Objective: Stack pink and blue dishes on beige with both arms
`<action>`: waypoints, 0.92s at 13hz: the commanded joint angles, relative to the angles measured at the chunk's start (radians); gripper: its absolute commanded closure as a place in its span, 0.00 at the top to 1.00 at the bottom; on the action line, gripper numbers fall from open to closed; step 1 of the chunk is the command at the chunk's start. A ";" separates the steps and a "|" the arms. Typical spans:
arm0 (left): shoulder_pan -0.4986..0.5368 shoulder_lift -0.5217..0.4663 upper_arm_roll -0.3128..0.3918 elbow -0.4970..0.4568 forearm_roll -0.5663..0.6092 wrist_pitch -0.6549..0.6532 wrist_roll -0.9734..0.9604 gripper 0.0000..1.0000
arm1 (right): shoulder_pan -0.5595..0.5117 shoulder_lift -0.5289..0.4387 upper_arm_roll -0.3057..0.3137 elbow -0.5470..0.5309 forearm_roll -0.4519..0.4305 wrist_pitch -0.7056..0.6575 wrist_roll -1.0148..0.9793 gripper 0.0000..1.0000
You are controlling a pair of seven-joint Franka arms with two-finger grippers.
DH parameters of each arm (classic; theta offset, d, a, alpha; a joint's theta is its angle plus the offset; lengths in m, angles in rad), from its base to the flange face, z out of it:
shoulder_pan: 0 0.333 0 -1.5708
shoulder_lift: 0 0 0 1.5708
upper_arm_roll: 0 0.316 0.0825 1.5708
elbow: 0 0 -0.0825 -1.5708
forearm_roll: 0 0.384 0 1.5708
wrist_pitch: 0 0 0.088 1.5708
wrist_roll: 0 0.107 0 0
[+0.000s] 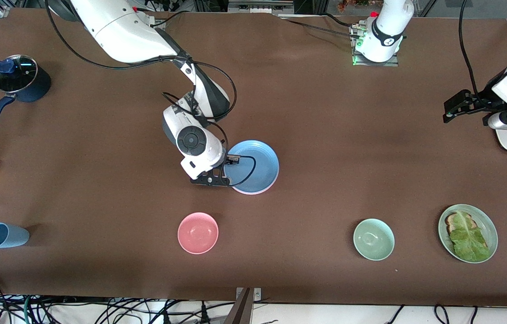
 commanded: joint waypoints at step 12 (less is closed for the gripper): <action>-0.004 0.005 0.001 0.009 0.008 0.006 0.005 1.00 | -0.036 -0.300 -0.236 0.022 0.005 -0.255 -0.193 1.00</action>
